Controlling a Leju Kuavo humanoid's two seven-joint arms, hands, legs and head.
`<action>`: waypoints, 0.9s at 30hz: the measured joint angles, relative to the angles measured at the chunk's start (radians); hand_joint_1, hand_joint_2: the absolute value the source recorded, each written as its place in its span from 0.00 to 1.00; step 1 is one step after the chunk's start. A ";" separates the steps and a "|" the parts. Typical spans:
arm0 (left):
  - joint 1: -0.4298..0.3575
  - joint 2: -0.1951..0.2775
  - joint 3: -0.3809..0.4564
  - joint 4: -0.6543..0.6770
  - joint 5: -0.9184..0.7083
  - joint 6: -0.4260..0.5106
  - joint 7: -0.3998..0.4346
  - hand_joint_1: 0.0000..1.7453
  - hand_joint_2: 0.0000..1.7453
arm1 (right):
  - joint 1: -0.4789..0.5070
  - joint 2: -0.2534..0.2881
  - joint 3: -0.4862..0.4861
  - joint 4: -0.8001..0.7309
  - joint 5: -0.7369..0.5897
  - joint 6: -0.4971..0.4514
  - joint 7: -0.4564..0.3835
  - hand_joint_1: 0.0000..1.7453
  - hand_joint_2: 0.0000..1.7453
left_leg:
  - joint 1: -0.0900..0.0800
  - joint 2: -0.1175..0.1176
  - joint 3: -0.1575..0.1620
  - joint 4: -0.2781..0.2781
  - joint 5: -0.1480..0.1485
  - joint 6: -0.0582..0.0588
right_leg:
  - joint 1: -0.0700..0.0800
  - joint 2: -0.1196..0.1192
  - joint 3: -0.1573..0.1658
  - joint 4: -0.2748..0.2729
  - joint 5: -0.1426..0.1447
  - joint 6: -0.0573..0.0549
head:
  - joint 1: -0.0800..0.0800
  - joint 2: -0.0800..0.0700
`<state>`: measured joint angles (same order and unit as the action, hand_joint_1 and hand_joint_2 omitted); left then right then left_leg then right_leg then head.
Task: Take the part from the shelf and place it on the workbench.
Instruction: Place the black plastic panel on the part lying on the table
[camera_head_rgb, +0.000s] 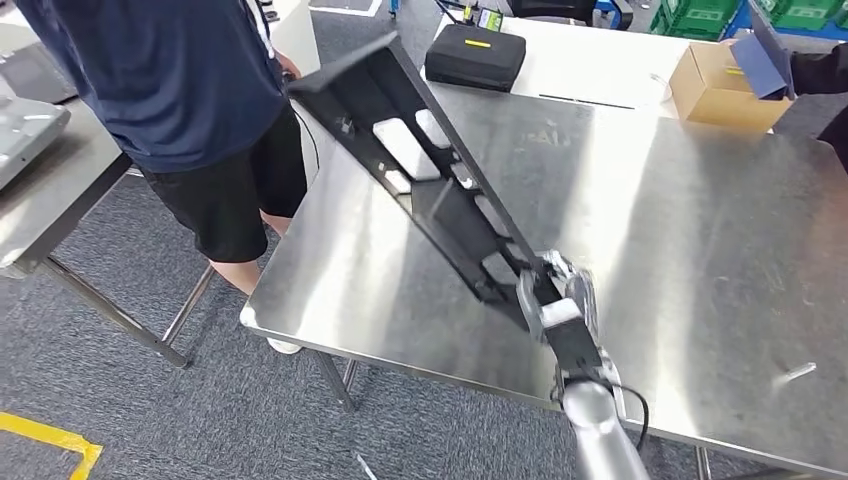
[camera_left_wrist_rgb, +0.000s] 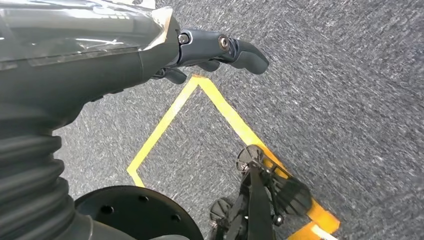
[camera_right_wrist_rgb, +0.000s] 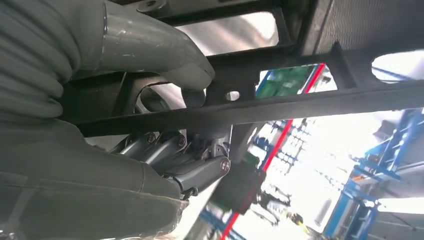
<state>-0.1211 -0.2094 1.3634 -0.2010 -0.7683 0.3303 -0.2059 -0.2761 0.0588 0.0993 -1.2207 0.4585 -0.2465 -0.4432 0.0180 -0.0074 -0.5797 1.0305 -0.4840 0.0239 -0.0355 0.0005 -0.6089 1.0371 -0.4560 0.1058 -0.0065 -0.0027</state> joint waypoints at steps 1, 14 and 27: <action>-0.001 0.002 0.000 0.000 0.003 0.001 0.003 0.00 1.00 | -0.054 -0.004 0.006 0.070 0.017 -0.016 0.003 1.00 1.00 | -0.003 -0.001 0.000 0.001 -0.001 -0.001 | 0.000 0.000 0.004 -0.014 0.009 -0.010 | -0.001 0.000; -0.002 0.009 0.012 0.000 0.029 0.008 0.011 0.00 1.00 | -0.582 -0.044 0.092 0.598 0.253 -0.158 0.159 1.00 1.00 | -0.004 0.003 0.011 -0.023 0.007 -0.010 | 0.009 0.002 0.002 -0.015 0.009 -0.040 | -0.007 0.000; -0.003 0.010 0.018 0.000 0.026 0.016 0.011 0.00 1.00 | -0.701 -0.093 0.112 0.736 0.344 -0.216 0.266 1.00 1.00 | -0.012 0.003 0.010 -0.022 0.004 -0.015 | 0.009 0.002 0.004 -0.019 0.009 -0.040 | -0.007 0.000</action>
<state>-0.1240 -0.1995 1.3810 -0.2007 -0.7426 0.3467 -0.1949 -0.9775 -0.0345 0.2112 -0.4848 0.8024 -0.4620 -0.1773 0.0063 -0.0042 -0.5695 1.0086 -0.4795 0.0093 -0.0263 0.0024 -0.6050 1.0178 -0.4474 0.0656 -0.0135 -0.0027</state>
